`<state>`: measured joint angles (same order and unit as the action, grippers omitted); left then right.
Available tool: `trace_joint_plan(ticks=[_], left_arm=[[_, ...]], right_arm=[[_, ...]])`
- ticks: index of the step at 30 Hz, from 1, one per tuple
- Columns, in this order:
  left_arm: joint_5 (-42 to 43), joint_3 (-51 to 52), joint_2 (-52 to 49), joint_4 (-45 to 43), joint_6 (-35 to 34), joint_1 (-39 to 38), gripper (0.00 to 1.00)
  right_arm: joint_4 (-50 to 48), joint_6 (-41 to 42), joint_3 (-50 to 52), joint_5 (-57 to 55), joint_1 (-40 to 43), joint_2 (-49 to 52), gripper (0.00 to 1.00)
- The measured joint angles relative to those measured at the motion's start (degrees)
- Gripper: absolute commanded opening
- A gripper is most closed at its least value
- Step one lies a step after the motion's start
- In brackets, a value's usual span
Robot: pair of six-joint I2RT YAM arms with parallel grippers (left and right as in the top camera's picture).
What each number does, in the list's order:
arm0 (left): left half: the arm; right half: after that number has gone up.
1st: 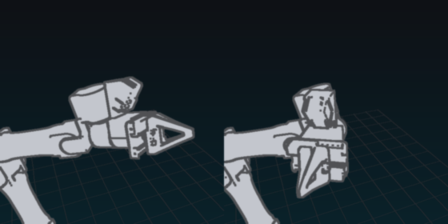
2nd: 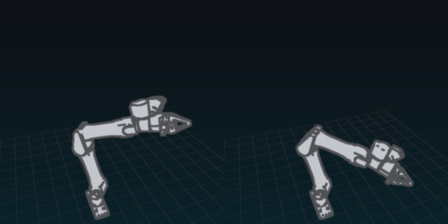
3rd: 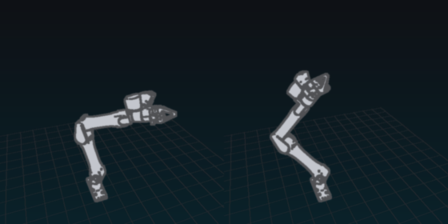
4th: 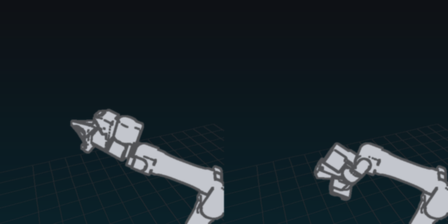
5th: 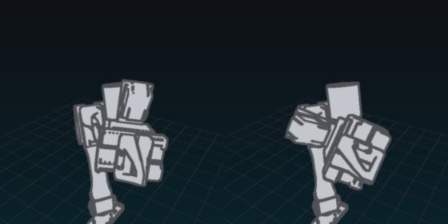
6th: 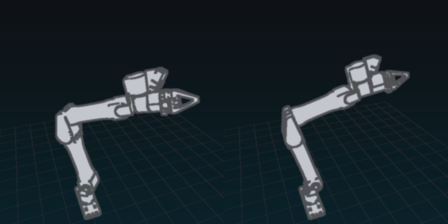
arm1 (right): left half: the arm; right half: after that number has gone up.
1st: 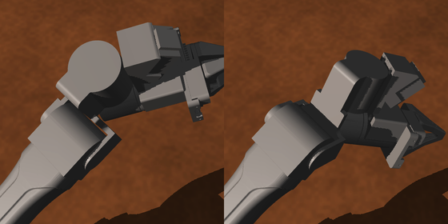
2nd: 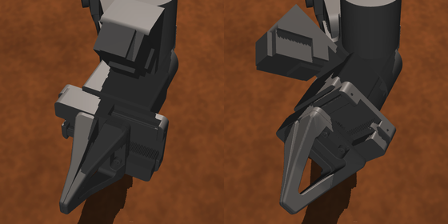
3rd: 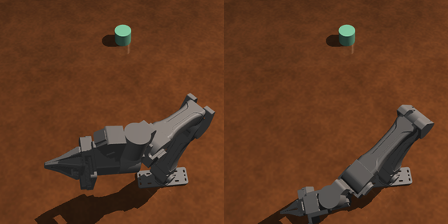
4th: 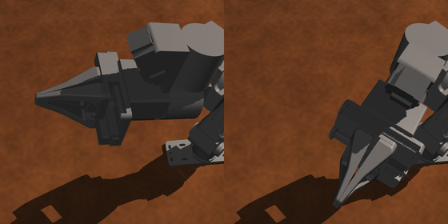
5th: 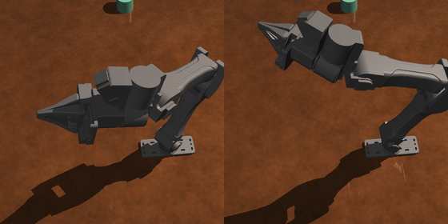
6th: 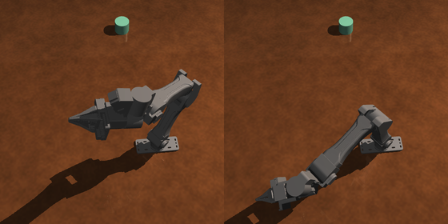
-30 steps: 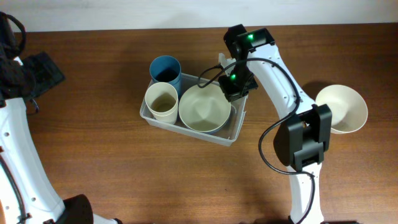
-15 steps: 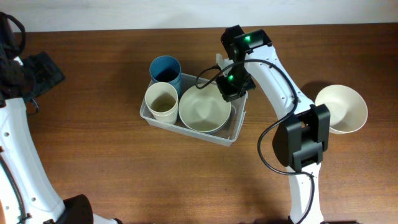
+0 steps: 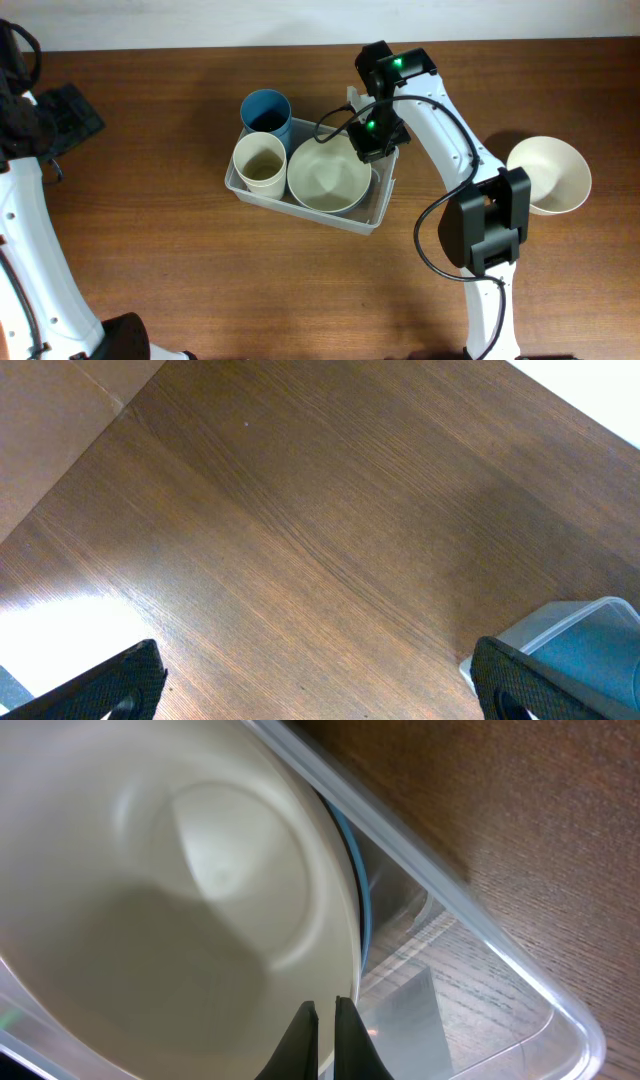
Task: Pack container
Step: 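Lower the beige bowl into the blue bowl and open the right gripper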
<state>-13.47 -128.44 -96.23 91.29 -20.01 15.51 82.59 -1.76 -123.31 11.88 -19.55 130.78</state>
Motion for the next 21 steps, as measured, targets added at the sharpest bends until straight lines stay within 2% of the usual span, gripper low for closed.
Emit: trace_joint_plan(ticks=[21], left_arm=[[0.0,0.0,0.0,0.0,0.02,0.0,0.99]], right_arm=[[-4.28,0.02,5.79,0.42,0.0,0.0,0.04]])
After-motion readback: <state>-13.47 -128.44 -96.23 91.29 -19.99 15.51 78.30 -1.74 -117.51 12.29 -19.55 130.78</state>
